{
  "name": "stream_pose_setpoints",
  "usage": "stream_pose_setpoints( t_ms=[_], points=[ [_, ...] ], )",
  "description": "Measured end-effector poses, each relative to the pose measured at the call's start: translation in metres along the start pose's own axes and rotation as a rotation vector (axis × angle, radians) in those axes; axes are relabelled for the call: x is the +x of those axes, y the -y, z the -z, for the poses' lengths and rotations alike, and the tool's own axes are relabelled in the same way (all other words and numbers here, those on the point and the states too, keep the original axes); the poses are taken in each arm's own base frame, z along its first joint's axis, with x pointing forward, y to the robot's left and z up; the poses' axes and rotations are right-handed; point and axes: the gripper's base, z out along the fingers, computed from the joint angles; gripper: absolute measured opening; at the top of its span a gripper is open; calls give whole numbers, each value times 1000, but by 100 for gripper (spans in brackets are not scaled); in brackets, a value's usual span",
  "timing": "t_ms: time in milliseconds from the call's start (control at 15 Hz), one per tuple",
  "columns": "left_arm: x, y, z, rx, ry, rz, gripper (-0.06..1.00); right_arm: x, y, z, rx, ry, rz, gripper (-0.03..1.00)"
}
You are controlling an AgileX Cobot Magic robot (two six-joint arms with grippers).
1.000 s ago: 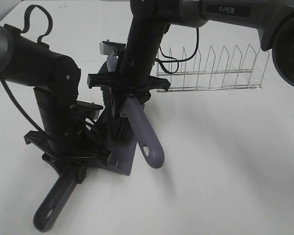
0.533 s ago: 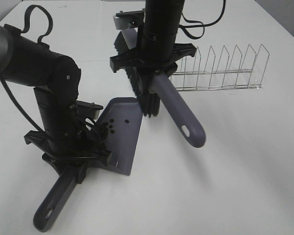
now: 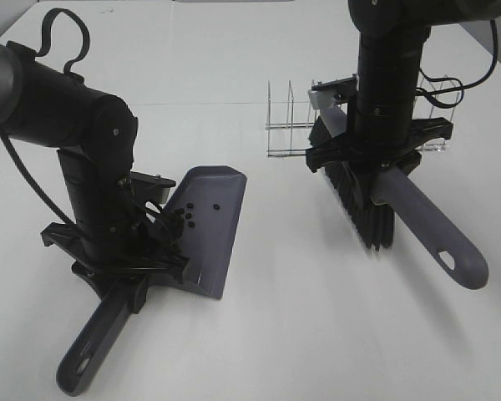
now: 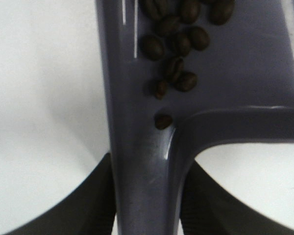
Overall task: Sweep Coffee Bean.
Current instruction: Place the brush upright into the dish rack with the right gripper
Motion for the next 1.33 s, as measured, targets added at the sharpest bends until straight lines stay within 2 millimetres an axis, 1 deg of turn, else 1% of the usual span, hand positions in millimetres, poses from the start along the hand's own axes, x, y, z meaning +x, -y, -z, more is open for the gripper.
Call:
stream_pose_setpoints(
  t_ms=[133,267,400,733,800,933,1333],
  points=[
    [0,0,0,2,0,0,33,0,9,-3,36,-4,0,29],
    [0,0,0,2,-1,0,33,0,12,-3,65,1,10,29],
    [0,0,0,4,-1,1,33,0,17,-4,54,-2,-4,29],
    [0,1,0,6,0,2,33,-1,52,-11,-19,-30,-50,29],
    [0,1,0,7,-1,3,33,-2,54,-17,-31,-45,-44,29],
    [0,1,0,12,-1,6,33,-4,52,-32,-59,-84,-23,29],
    [0,2,0,25,-2,17,33,-6,51,-35,-71,-85,-11,29]
  ],
)
